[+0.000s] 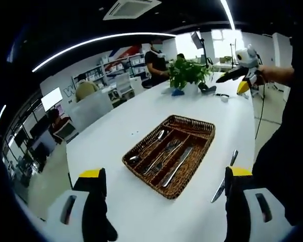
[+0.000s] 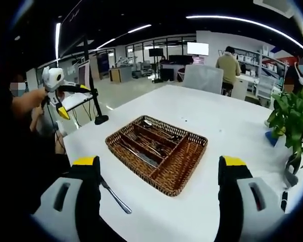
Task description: Arrange the knives, forks, and spoons in their matching storage slots by inserting each utensil handle-first until every utensil is classified and aligned in the correct compartment
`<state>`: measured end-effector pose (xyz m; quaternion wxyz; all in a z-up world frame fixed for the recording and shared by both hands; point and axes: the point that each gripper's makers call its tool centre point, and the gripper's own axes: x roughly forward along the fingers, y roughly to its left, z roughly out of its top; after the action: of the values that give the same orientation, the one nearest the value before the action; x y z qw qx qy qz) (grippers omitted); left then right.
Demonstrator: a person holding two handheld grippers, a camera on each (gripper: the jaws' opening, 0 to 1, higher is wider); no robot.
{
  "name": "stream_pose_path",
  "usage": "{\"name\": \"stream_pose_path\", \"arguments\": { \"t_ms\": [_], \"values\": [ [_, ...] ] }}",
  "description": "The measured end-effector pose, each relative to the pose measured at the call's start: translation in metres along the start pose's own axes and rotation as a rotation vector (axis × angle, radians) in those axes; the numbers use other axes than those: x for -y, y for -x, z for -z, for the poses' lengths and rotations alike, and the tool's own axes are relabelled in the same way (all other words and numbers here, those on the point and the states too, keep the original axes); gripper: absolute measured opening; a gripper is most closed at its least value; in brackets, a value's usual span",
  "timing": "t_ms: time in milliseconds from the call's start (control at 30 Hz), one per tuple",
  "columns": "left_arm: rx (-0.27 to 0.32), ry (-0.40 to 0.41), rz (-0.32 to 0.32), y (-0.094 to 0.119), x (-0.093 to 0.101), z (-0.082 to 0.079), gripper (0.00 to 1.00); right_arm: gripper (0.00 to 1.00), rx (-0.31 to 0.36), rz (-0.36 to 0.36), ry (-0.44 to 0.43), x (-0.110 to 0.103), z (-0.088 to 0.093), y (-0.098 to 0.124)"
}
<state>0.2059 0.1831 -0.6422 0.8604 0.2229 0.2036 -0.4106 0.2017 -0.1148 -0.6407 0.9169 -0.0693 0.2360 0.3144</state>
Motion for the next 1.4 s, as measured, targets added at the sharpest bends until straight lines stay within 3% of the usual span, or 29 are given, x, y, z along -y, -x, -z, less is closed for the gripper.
{"name": "stream_pose_path", "arguments": {
  "t_ms": [67, 233, 367, 567, 700, 800, 1033, 1167, 1267, 1400],
  "values": [
    [-0.003, 0.002, 0.035, -0.004, 0.011, 0.001, 0.99, 1.0, -0.001, 0.003, 0.006, -0.001, 0.0, -0.001],
    [-0.037, -0.032, 0.052, -0.014, 0.015, 0.014, 0.99, 1.0, -0.003, 0.002, 0.012, -0.001, 0.002, -0.002],
    [-0.098, -0.088, 0.09, -0.021, 0.023, 0.02, 0.99, 1.0, -0.005, 0.003, 0.013, 0.0, 0.005, -0.002],
    [-0.071, -0.152, 0.097, -0.028, 0.024, 0.013, 0.96, 1.0, 0.004, 0.01, -0.002, 0.002, 0.007, 0.0],
    [-0.086, -0.158, 0.136, -0.036, 0.03, 0.018, 0.95, 1.0, 0.012, 0.027, -0.013, 0.006, 0.007, 0.002],
    [-0.129, -0.202, 0.167, -0.043, 0.038, 0.03, 0.95, 1.0, 0.019, 0.023, -0.015, 0.005, 0.006, 0.002],
    [-0.142, -0.19, 0.227, -0.061, 0.062, 0.042, 0.93, 1.0, 0.026, 0.034, -0.013, 0.009, 0.006, 0.008],
    [-0.16, -0.234, 0.277, -0.067, 0.079, 0.049, 0.87, 1.0, 0.035, 0.042, -0.025, 0.01, 0.007, 0.01],
    [-0.208, -0.27, 0.339, -0.072, 0.096, 0.062, 0.83, 1.0, 0.03, 0.043, -0.034, 0.01, 0.011, 0.009],
    [-0.207, -0.29, 0.374, -0.087, 0.112, 0.074, 0.75, 1.0, 0.031, 0.041, -0.043, 0.009, 0.012, 0.008]
  ]
}}
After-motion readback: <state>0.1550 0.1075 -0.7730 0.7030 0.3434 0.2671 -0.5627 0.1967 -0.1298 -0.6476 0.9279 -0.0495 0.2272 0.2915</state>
